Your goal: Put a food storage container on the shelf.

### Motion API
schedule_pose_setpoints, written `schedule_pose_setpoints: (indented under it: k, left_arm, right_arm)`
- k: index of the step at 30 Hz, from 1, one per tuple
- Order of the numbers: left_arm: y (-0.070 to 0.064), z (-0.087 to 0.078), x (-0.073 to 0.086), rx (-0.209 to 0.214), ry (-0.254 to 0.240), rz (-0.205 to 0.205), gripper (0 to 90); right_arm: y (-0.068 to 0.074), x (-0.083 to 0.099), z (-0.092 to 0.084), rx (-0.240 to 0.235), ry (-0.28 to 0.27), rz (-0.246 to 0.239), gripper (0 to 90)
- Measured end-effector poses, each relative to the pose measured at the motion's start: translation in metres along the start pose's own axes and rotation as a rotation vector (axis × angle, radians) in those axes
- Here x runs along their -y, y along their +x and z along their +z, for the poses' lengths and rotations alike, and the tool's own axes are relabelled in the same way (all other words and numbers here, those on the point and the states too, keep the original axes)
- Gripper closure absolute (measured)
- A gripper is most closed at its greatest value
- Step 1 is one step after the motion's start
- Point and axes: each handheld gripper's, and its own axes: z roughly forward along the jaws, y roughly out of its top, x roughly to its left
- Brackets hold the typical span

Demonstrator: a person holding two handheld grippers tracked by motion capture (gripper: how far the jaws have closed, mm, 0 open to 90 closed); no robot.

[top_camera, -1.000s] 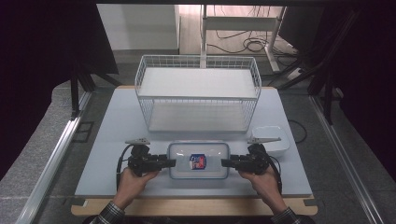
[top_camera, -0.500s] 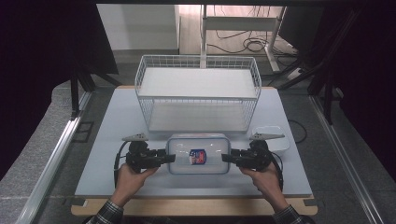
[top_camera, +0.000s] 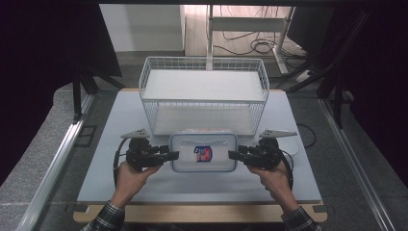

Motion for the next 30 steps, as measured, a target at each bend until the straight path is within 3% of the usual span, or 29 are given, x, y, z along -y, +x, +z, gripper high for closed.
schedule_pose_setpoints:
  k: [17, 30]
  left_arm:
    - [-0.004, -0.013, -0.042, -0.016, -0.043, 0.035, 50.6]
    - [0.002, -0.021, -0.079, -0.025, -0.073, 0.047, 50.6]
  right_arm:
    - [0.003, -0.043, -0.008, 0.001, -0.039, -0.028, 52.5]
    - [0.001, -0.085, -0.008, 0.005, -0.077, -0.046, 52.2]
